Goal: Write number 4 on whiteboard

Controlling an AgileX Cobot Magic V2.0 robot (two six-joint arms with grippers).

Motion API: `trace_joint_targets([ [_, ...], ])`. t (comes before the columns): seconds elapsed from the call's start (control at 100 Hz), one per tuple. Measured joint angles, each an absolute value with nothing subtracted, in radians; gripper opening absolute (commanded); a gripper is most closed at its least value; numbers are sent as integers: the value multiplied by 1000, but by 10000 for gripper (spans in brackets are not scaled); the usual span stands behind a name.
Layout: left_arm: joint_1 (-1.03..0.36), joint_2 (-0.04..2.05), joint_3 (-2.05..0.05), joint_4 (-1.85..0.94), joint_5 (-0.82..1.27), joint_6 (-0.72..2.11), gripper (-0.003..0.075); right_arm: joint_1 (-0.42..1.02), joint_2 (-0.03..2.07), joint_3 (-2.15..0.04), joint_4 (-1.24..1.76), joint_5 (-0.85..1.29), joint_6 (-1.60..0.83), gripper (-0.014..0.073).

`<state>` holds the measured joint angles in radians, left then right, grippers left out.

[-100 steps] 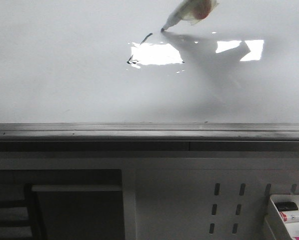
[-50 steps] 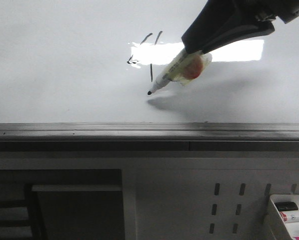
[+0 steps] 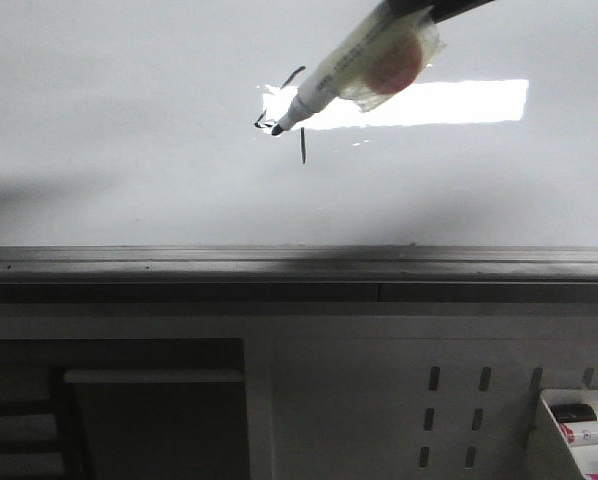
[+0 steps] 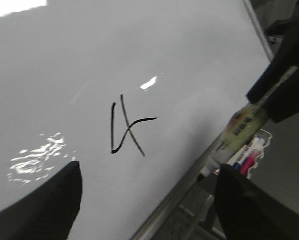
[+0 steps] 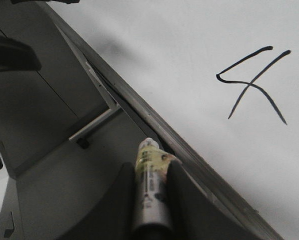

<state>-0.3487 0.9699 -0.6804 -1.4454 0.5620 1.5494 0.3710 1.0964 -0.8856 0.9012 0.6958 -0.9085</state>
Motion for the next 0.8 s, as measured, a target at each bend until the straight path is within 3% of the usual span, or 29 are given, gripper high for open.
trace_joint_targets([
  [0.28, -455, 1038, -745, -1437, 630, 1612, 377, 371, 1096, -886, 932, 710, -909, -53],
  [0.53, -634, 1127, -753, -1425, 557, 1690, 368, 371, 1096, -892, 937, 743, -909, -53],
  [0.8, -686, 1203, -809, -1423, 519, 1700, 368, 371, 1096, -932, 937, 788, -909, -53],
])
